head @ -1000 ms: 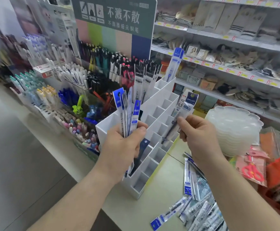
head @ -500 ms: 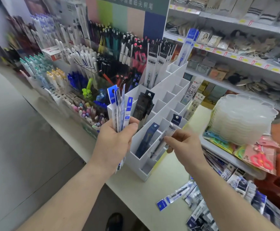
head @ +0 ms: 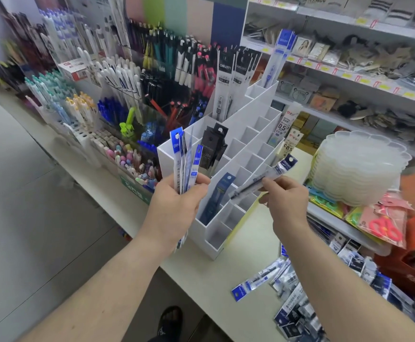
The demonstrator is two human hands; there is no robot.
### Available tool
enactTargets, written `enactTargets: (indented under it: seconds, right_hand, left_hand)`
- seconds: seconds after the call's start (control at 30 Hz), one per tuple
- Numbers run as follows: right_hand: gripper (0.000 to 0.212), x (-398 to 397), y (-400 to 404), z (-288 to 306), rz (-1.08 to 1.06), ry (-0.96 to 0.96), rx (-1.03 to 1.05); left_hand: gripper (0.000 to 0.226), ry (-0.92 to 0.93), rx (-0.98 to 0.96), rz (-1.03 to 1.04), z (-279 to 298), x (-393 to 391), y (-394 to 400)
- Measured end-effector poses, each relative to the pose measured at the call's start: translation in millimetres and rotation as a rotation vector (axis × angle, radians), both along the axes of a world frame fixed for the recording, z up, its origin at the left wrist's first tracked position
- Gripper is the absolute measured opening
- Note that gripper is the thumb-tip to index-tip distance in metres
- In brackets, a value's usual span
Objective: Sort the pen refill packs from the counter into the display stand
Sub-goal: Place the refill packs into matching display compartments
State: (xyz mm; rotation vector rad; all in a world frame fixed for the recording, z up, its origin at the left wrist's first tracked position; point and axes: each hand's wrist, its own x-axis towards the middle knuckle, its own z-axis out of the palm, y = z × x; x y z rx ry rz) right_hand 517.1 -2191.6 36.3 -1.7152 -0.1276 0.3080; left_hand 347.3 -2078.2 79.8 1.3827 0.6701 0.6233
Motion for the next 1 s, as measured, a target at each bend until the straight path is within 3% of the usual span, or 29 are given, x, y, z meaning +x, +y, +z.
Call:
enactTargets:
  seconds: [0.27, 0.57, 0.73, 0.9, 1.0]
  right_hand:
    - [0.021, 5.7, 16.5, -0.7, 0.046, -0.065, -0.070]
    - [0.011, 12.9, 38.6, -13.2, 0.361, 0.043, -0.326]
    - [0.033, 23.1, 31.6, -16.1, 0.338, 0.127, -0.255]
    - [0.019, 26.0, 31.3, -19.5, 0.283, 0.120, -0.130]
    - [0.021, 26.4, 38.5, -16.5, 0.297, 0.044, -0.180]
  left_hand:
    - [0.019, 0.016, 0.016, -0.005, -0.9, 0.8, -1.7]
    - [0.013, 0.024, 0.008, -0.019, -0.3, 2.3, -4.8]
    - [0.012, 0.027, 0.006, -0.012, 0.4, 5.4, -5.3]
    - [0.009, 0.030, -0.034, -0.056, 3.6, 15.8, -13.6]
    - [0.012, 0.035, -0.046, -0.127, 7.1, 23.3, -18.9]
